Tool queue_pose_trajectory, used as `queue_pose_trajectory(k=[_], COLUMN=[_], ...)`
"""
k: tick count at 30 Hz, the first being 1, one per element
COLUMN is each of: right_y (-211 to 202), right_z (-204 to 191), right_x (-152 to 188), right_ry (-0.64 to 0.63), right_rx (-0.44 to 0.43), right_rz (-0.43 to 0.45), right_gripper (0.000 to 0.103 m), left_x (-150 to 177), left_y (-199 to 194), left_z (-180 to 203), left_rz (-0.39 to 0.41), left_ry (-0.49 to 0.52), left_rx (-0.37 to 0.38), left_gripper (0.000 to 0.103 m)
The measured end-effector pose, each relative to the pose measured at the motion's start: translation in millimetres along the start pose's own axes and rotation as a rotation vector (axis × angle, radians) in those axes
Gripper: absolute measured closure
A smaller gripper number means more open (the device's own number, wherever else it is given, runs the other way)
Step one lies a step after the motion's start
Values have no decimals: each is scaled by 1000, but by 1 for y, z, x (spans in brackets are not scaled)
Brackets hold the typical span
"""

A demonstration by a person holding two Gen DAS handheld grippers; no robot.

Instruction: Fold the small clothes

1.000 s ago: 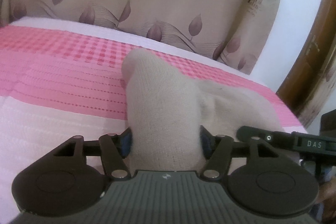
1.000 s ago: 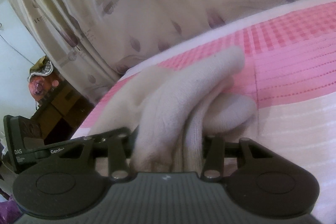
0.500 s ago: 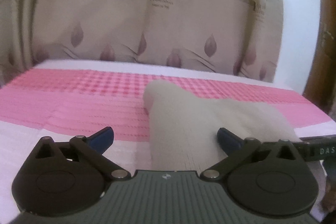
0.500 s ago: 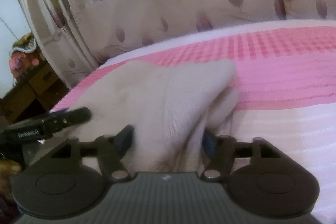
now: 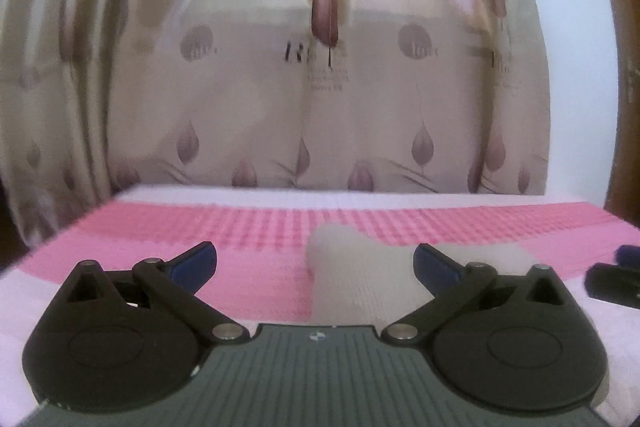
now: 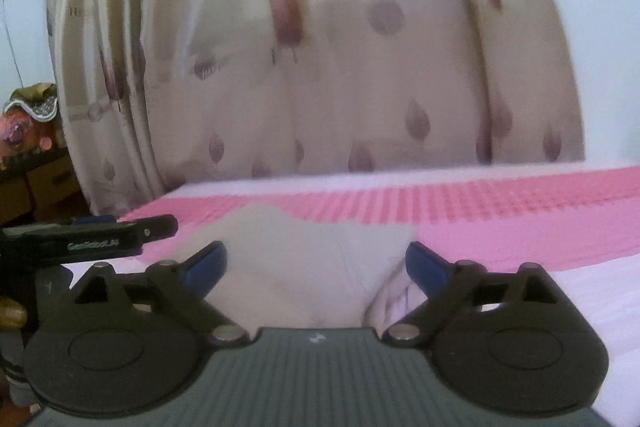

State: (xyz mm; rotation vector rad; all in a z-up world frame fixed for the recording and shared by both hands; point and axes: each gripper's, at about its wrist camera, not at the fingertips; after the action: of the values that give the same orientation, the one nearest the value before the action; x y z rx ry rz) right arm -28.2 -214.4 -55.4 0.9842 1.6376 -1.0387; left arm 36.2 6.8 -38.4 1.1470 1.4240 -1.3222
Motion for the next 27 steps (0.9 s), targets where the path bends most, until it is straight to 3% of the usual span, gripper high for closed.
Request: queue_pose_trajectory(k=[3,7,10,14,18,27], right_y=[-14,-27,-37,-48,-53,-61], right_z=[-13,-30,-33,-36,-40,-43], right_x=[-1,-2,-3,-5,-4,-3], right_ry=[-18,-54,-54,-63,-81,-92], right_rx=[41,112,110,101,98,100], right_rz=[45,93,121,131,126,118], right_gripper=[1,1,1,1,1,1], left_x=[-10,-21,-29,-40,-44,-49], left_y=[-14,-37,-54,-66,-75,-80], left_z=[4,0,0,12,18,16], left_rz=[22,101,163,190,227,173], left_ry=[30,-25,-65,25,44,4], left_rx=[-31,-17,-16,-10,-3,95], left_gripper=[0,0,0,0,0,0])
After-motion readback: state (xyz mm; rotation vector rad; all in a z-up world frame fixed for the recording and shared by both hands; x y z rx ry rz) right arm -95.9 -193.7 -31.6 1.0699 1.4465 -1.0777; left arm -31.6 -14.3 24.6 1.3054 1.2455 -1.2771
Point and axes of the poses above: each gripper's, at about its wrist camera, not at the fingertips, and y roughly the way its jaws point, z to its right, x to its underside, and after that the axes turned 10 degrees about -x, right-handed
